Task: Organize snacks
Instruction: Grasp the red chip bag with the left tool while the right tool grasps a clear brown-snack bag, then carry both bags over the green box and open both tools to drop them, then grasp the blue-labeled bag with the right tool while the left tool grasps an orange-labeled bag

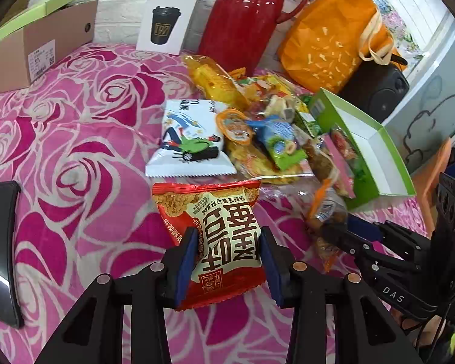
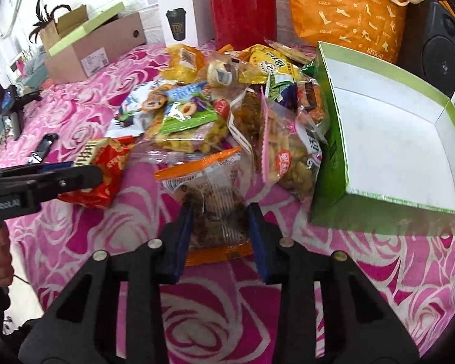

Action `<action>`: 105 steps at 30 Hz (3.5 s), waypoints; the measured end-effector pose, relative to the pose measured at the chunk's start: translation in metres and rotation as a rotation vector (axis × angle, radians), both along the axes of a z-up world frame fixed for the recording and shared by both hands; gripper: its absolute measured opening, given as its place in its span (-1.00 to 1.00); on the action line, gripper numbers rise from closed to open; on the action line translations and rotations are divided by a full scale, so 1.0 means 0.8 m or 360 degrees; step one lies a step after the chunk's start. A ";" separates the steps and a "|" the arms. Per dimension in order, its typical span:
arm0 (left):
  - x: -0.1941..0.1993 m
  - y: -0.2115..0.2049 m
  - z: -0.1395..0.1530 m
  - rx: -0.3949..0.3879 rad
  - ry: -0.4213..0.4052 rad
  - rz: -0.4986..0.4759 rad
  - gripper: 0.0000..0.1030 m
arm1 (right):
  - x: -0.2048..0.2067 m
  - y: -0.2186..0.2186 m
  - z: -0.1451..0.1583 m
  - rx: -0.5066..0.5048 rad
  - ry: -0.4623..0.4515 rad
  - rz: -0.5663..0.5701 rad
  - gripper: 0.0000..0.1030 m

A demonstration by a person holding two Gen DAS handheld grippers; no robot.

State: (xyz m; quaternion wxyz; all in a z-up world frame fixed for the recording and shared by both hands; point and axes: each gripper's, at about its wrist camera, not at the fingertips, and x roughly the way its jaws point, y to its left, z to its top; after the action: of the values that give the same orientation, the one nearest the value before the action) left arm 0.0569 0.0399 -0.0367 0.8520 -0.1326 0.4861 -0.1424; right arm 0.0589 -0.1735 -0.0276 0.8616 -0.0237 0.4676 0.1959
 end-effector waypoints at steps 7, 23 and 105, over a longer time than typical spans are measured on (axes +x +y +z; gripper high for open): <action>-0.021 -0.030 0.049 0.0021 -0.0120 -0.0115 -0.20 | -0.029 -0.018 0.037 0.0143 -0.0070 0.0017 -0.35; 0.038 -0.182 0.147 -0.0138 -0.0429 -0.0546 -0.20 | -0.043 -0.171 0.118 0.0202 -0.0383 -0.0550 -0.35; 0.034 0.058 0.020 -0.0016 -0.0186 0.0060 0.70 | 0.095 0.074 0.005 -0.0025 -0.0110 0.0142 -0.16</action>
State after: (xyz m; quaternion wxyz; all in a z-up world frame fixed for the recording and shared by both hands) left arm 0.0841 0.0862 -0.0206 0.8807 -0.1375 0.4323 -0.1361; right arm 0.1348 -0.1141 -0.0236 0.8675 -0.0582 0.4375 0.2294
